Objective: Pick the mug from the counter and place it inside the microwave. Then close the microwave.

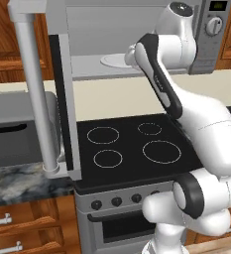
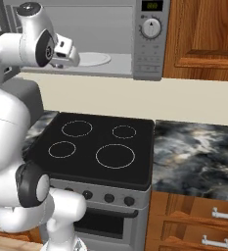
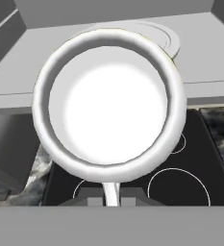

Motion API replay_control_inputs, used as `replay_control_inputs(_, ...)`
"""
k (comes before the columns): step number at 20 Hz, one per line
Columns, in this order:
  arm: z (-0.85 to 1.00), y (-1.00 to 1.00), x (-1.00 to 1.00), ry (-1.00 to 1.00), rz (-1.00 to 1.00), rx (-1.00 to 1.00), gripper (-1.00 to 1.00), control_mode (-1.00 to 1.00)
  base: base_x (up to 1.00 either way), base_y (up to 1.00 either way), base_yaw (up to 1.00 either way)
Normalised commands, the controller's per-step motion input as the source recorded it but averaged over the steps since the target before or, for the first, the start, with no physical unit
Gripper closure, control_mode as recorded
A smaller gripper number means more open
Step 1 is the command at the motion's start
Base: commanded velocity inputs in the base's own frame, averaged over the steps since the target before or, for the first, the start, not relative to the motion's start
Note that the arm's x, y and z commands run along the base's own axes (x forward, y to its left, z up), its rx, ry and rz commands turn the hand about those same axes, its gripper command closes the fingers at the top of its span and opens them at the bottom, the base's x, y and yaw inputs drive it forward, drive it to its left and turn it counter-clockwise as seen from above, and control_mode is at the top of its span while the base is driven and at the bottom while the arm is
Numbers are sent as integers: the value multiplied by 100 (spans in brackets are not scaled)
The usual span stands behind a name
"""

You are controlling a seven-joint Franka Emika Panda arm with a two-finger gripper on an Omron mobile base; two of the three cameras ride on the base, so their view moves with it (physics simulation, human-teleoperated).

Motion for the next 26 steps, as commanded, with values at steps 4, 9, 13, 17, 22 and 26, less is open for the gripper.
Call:
replay_control_inputs(4, 0, 0, 54, 0, 0, 0, 100, -100, 0, 0, 0)
replay_control_inputs(9, 0, -1, 72, 1, 0, 0, 100, -100, 0, 0, 0)
replay_control_inputs(13, 0, 0, 70, 3, 0, 0, 100, -100, 0, 0, 0)
replay_control_inputs(17, -4, 0, 52, 4, 0, 0, 100, -100, 0, 0, 0)
replay_control_inputs(22, -18, 0, 45, 5, 0, 0, 100, -100, 0, 0, 0)
replay_control_inputs(26, -21, 0, 23, 3, 0, 0, 100, -100, 0, 0, 0)
